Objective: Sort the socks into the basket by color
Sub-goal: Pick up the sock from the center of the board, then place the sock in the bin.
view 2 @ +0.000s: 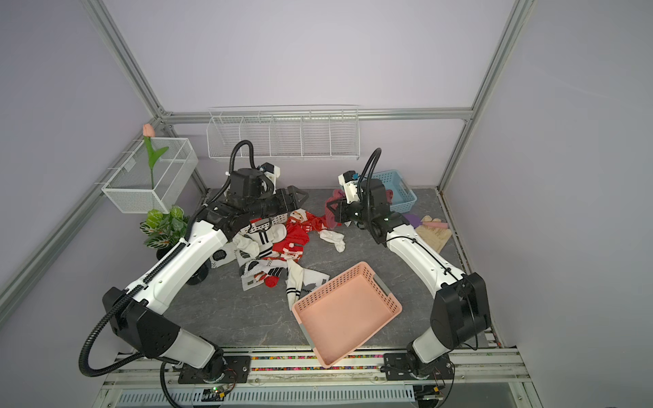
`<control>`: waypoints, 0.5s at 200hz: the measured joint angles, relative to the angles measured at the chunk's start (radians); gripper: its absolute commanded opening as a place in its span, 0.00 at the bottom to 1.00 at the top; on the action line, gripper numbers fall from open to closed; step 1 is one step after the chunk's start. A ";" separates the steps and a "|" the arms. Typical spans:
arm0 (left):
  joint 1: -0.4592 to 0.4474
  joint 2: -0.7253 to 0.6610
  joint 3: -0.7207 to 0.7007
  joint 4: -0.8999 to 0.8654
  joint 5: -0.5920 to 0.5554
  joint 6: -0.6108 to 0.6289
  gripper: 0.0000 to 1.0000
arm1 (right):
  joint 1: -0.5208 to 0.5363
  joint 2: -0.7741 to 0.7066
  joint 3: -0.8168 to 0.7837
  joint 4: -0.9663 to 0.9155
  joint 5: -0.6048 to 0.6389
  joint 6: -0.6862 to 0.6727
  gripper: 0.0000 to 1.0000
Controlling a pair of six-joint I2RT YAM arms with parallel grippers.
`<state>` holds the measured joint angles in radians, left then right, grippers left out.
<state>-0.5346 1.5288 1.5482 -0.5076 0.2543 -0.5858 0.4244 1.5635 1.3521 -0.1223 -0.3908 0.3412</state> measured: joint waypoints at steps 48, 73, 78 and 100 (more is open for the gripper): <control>0.005 -0.035 -0.065 -0.035 -0.054 0.029 0.80 | -0.127 0.045 0.153 -0.092 0.023 0.007 0.07; 0.005 -0.050 -0.085 -0.060 -0.080 0.044 0.80 | -0.189 0.135 0.252 -0.108 0.037 0.016 0.07; 0.005 -0.051 -0.087 -0.063 -0.087 0.047 0.80 | -0.200 0.157 0.272 -0.110 0.039 0.018 0.07; 0.005 -0.051 -0.095 -0.083 -0.106 0.057 0.80 | -0.250 0.271 0.364 -0.129 0.051 0.020 0.07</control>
<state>-0.5301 1.4776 1.4528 -0.5907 0.1478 -0.5289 0.1745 1.8343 1.7164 -0.2516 -0.3393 0.3611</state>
